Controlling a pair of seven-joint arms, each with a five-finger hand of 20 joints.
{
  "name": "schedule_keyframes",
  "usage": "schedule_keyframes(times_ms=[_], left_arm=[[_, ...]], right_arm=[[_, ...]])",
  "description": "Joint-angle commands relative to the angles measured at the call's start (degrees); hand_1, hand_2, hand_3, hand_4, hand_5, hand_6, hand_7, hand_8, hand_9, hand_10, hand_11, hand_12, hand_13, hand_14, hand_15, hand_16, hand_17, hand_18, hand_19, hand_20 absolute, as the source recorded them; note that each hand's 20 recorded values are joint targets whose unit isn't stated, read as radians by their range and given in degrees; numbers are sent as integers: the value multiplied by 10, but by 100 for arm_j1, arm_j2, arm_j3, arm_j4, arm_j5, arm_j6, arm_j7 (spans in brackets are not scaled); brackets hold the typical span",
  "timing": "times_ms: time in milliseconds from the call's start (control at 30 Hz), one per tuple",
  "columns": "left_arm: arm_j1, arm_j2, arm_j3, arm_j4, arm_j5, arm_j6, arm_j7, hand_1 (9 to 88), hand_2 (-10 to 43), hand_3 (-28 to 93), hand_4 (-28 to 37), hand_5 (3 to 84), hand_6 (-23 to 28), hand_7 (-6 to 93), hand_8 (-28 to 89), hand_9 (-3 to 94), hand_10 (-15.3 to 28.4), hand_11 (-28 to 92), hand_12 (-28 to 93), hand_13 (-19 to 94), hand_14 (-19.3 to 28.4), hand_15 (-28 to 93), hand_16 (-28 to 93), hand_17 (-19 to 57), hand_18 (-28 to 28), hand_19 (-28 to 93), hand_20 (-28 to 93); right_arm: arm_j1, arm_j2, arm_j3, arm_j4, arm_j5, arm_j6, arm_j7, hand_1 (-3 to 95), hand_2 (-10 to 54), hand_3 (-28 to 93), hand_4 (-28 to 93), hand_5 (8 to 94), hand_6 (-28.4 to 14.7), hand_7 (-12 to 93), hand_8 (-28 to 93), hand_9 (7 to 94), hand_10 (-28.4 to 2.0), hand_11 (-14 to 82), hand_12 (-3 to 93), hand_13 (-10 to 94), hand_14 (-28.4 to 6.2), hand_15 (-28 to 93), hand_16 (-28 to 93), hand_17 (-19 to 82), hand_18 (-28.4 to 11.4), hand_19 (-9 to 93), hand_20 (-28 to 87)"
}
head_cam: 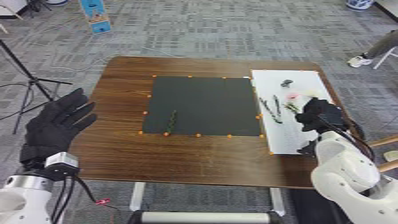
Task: Arrange flowers
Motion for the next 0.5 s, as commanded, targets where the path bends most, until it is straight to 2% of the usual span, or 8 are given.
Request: schedule_keyframes(times_ms=[33,167,300,333,400,467,500], left_arm=[[-58,15,35,-37,-9,-85,-69,239,-95,707,-283,347,37,215,-100,276,111,226,181,233,128,309,24,-88,207,439,128],[-105,11,68,-14,-16,-81,-87,238,-95,708,-283,347,37,214,-100,276,111,225,181,233,128,309,25,-88,207,439,128],[-115,13,83,-7,-40,-31,-84,238,-95,708,-283,347,37,214,-100,278,112,224,181,233,128,308,25,-88,207,439,128],[-109,12,70,-11,-37,-35,-88,238,-95,708,-283,348,37,213,-100,278,112,224,181,233,128,307,25,-88,207,438,128],[-134,13,83,-3,-17,-53,-76,238,-95,708,-283,348,38,213,-100,279,112,225,181,233,128,307,25,-87,207,439,129],[-102,-8,68,-36,-16,-58,-80,238,-95,708,-283,349,38,213,-100,279,112,225,181,234,128,307,25,-87,207,439,129],[-92,-17,44,-47,17,-85,-103,238,-95,708,-283,349,38,213,-100,279,112,225,181,233,128,307,25,-87,207,439,129]], right_arm=[[1286,-761,-959,-187,-222,206,-359,312,-68,857,45,725,-3,585,372,760,-132,659,713,698,-144,908,461,305,-220,820,357],[1729,-1140,-1490,52,-128,59,-459,313,-67,857,44,724,-4,584,374,760,-132,658,714,698,-144,907,464,305,-219,821,356],[2277,-1607,-2216,767,-29,-28,-495,313,-67,858,42,723,-4,583,371,759,-132,656,715,697,-146,905,465,305,-219,821,355],[2363,-1760,-2296,936,-45,-304,-471,314,-67,857,41,723,-4,584,372,759,-132,655,714,697,-146,905,465,305,-219,821,355],[2784,-1848,-2890,1360,-47,-173,-386,316,-68,856,35,720,-4,582,371,758,-134,655,711,696,-146,904,465,304,-220,821,355],[3108,-1926,-3292,1629,-179,-795,-312,317,-69,859,24,721,-7,580,368,757,-135,655,707,693,-147,903,465,301,-220,821,354],[3239,-1979,-3475,1768,-30,-712,-315,317,-65,862,13,722,-8,579,368,754,-135,655,704,690,-149,902,465,299,-221,820,354]])
